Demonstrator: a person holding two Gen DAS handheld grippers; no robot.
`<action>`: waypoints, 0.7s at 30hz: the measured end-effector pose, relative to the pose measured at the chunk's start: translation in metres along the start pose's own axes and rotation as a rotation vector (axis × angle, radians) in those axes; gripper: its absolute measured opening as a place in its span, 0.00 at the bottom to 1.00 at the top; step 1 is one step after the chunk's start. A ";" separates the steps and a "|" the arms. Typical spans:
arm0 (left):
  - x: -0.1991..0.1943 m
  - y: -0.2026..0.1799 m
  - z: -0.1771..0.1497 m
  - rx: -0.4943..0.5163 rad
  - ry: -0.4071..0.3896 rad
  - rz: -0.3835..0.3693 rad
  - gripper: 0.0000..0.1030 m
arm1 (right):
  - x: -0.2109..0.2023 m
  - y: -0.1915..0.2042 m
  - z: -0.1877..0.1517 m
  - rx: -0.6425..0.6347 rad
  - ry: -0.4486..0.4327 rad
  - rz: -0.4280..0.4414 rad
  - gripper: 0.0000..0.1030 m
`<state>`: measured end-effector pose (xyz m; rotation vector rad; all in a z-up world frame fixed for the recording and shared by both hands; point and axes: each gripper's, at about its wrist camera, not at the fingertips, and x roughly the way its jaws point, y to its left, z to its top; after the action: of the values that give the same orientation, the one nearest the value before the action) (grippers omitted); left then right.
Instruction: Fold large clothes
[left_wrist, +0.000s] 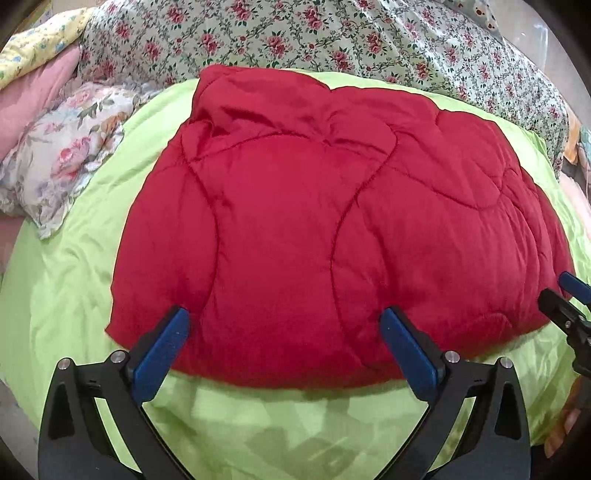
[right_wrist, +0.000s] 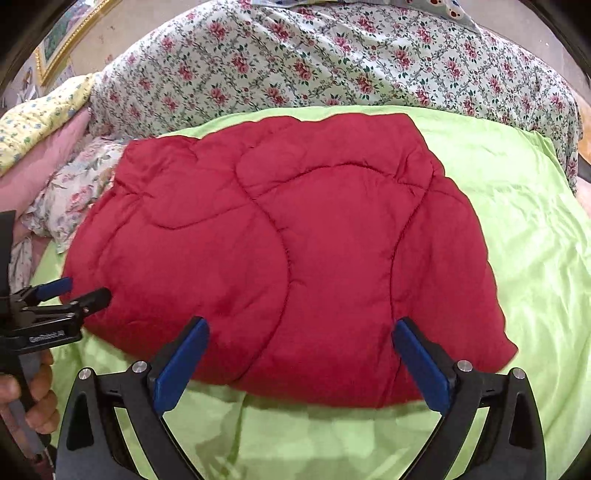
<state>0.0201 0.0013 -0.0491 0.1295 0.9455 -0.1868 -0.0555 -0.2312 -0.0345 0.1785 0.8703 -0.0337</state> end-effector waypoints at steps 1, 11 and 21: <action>-0.001 0.002 -0.002 -0.007 0.005 -0.006 1.00 | -0.004 0.001 -0.001 0.000 -0.001 0.007 0.98; -0.021 0.011 -0.023 -0.003 0.002 0.029 1.00 | -0.022 0.012 -0.021 -0.039 0.044 0.047 0.98; -0.056 0.001 -0.040 0.094 -0.026 0.144 1.00 | -0.036 0.022 -0.044 -0.093 0.136 0.054 0.98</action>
<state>-0.0431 0.0154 -0.0270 0.2804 0.8981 -0.1002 -0.1093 -0.2038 -0.0317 0.1176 1.0004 0.0698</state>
